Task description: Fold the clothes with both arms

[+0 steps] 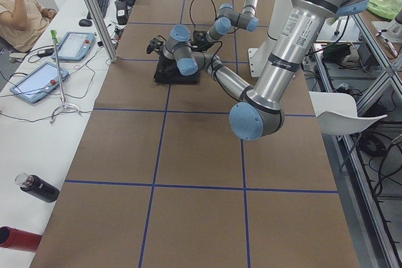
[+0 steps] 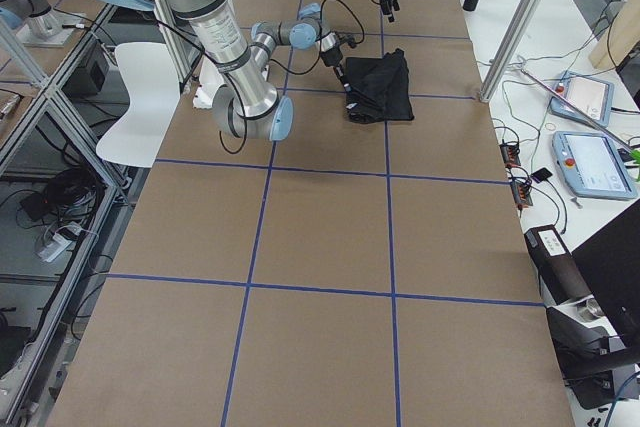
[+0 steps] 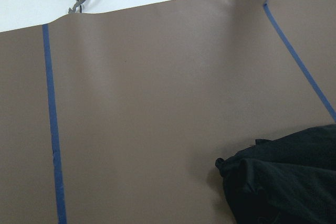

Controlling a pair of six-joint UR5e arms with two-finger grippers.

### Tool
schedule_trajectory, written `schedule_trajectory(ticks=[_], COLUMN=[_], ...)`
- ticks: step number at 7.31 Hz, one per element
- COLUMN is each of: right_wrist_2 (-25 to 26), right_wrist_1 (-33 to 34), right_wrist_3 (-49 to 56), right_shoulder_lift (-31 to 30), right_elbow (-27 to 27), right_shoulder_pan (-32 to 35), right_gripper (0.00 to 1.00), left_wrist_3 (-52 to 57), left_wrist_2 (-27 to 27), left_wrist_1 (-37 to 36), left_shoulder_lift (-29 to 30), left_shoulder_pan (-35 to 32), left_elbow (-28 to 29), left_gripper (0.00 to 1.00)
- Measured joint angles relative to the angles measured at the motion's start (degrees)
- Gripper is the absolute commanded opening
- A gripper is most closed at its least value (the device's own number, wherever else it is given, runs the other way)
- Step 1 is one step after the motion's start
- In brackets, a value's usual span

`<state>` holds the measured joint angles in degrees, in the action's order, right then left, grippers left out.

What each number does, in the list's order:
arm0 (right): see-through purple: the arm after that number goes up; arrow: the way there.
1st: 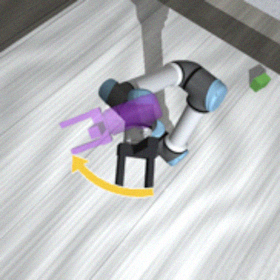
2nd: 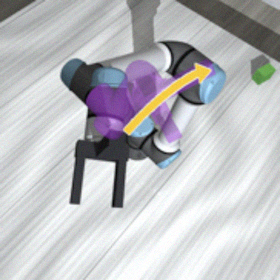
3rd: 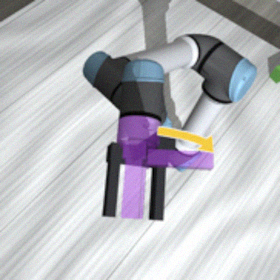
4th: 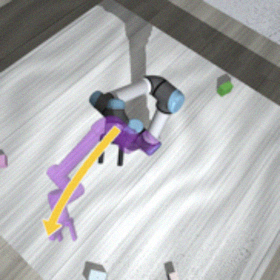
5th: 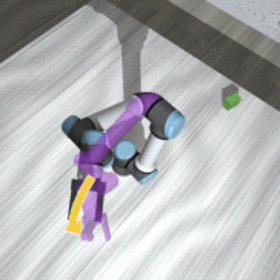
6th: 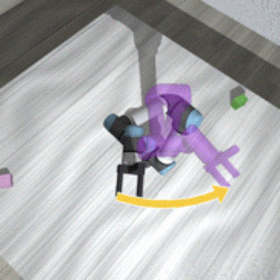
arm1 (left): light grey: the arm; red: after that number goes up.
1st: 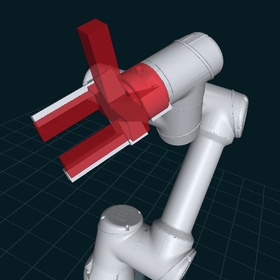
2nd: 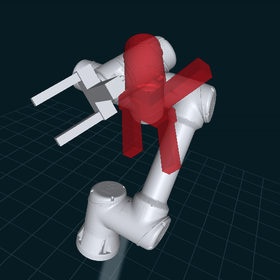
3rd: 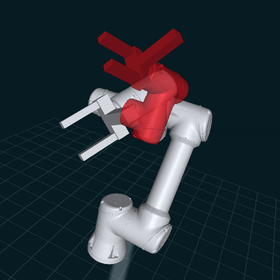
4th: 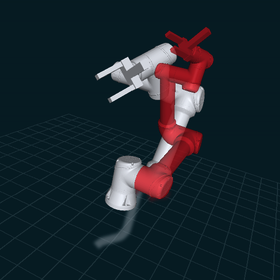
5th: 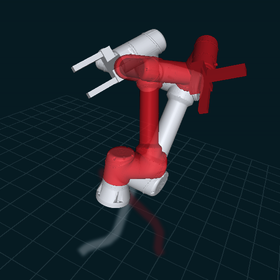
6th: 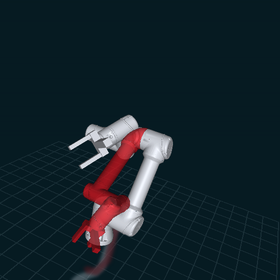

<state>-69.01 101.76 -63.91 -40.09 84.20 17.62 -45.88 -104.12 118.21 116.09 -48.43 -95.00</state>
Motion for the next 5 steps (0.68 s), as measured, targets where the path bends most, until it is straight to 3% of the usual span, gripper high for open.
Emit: schedule_trajectory(ticks=[5], right_wrist_2=[-0.7], right_wrist_1=[-5.0], right_wrist_3=[1.4], right_shoulder_lift=[0.6], right_elbow=[-1.7], right_shoulder_pan=[10.8], right_gripper=[0.0], left_wrist_3=[-0.1], left_wrist_2=[0.0], left_wrist_1=[0.1], left_shoulder_lift=[0.0], left_shoulder_pan=[0.0], left_elbow=[-0.2], left_gripper=[1.0])
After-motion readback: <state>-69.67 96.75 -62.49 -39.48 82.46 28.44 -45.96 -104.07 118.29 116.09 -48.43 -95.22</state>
